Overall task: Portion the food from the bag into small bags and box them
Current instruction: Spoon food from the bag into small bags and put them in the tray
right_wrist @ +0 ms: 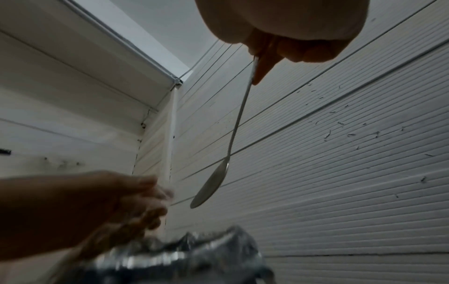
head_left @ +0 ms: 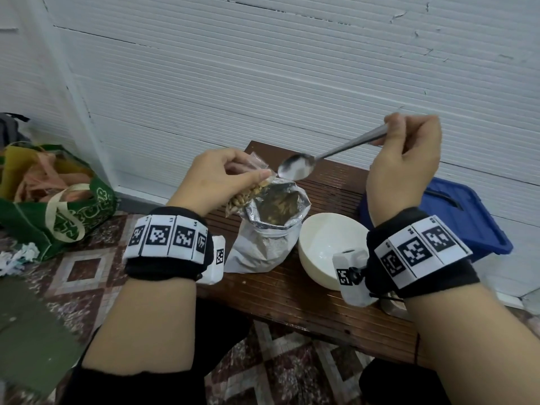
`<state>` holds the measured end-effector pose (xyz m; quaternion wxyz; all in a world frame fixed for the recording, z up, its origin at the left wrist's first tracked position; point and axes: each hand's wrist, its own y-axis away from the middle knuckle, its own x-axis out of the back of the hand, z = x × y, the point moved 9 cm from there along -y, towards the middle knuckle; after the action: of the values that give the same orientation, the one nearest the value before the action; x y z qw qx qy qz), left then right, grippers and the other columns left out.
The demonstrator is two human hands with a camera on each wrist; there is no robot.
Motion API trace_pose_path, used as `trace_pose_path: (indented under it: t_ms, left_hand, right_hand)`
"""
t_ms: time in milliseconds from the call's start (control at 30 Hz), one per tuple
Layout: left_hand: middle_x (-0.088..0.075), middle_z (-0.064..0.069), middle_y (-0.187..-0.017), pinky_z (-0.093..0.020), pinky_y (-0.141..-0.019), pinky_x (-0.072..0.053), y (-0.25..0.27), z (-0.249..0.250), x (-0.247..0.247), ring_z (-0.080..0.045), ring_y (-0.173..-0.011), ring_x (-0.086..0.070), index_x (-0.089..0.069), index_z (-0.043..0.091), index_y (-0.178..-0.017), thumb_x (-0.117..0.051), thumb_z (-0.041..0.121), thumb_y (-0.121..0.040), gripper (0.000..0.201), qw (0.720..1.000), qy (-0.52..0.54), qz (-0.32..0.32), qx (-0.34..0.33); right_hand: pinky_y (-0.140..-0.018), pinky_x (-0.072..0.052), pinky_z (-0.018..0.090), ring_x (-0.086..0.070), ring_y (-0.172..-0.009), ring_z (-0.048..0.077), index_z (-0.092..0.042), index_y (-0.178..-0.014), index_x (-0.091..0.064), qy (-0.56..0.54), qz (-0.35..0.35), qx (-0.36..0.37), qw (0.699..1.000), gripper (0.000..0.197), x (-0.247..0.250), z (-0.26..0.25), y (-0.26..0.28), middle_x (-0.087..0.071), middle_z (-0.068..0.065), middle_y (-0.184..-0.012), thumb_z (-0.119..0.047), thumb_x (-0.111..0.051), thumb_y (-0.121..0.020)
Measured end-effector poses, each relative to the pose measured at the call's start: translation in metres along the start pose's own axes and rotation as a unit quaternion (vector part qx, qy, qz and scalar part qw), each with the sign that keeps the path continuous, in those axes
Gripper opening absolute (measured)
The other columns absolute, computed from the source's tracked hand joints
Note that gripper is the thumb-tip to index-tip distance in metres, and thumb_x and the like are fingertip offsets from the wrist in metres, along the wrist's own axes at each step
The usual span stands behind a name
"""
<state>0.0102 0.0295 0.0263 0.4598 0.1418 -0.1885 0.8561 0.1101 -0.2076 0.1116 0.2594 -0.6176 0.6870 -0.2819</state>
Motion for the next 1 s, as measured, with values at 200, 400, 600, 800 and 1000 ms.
trace_pose_path:
  t_ms: [200,400,600,800,1000]
  left_hand:
    - [-0.073,0.010,-0.089,-0.022,-0.083,-0.052,0.000,-0.003,-0.014,0.001,-0.087,-0.066,-0.071,0.024,-0.097,-0.074,0.051,-0.069,0.039,0.999,-0.005,-0.053,0.007]
    - [-0.071,0.009,-0.095,-0.022,-0.083,-0.052,-0.002,-0.006,-0.016,-0.001,-0.092,-0.065,-0.069,0.023,-0.103,-0.074,0.052,-0.072,0.043,0.998,-0.031,-0.049,0.009]
    - [-0.071,0.009,-0.096,-0.024,-0.084,-0.051,-0.002,-0.007,-0.018,-0.003,-0.093,-0.065,-0.069,0.022,-0.103,-0.073,0.055,-0.069,0.047,0.998,-0.035,-0.052,0.018]
    - [-0.070,0.011,-0.093,-0.021,-0.082,-0.049,-0.001,-0.005,-0.012,-0.002,-0.091,-0.064,-0.069,0.023,-0.098,-0.074,0.051,-0.072,0.039,0.999,-0.020,-0.029,0.013]
    - [-0.070,0.010,-0.092,-0.027,-0.086,-0.053,0.000,-0.002,-0.011,-0.003,-0.092,-0.064,-0.070,0.022,-0.097,-0.076,0.049,-0.071,0.038,1.000,-0.018,-0.024,0.010]
  right_hand:
    - [-0.062,-0.036,0.029,-0.048,-0.061,0.012,-0.019,-0.077,-0.052,0.165,-0.209,0.091,0.960,0.018,-0.044,0.015,0.045,-0.048,-0.012,-0.062,-0.019,-0.053,-0.095]
    - [-0.061,-0.027,0.032,-0.048,-0.058,0.030,-0.012,-0.072,-0.054,0.262,-0.342,0.183,0.884,0.019,-0.077,0.026,0.096,-0.049,0.000,-0.056,-0.021,-0.052,-0.088]
    - [-0.068,-0.044,0.032,-0.056,-0.068,0.022,-0.014,-0.074,-0.050,0.144,-0.305,-0.030,0.941,0.021,-0.066,0.050,0.084,-0.059,0.001,-0.066,-0.017,-0.055,-0.094]
    - [-0.051,-0.036,0.007,-0.042,-0.057,0.003,-0.011,-0.080,-0.053,0.123,-0.181,-0.195,0.956,0.020,-0.033,0.072,0.058,-0.051,-0.004,-0.067,-0.021,-0.052,-0.097]
    - [-0.049,-0.035,0.010,-0.046,-0.061,0.003,-0.021,-0.073,-0.047,0.131,-0.086,-0.236,0.959,0.025,-0.007,0.081,0.036,-0.065,0.012,-0.090,-0.025,-0.049,-0.098]
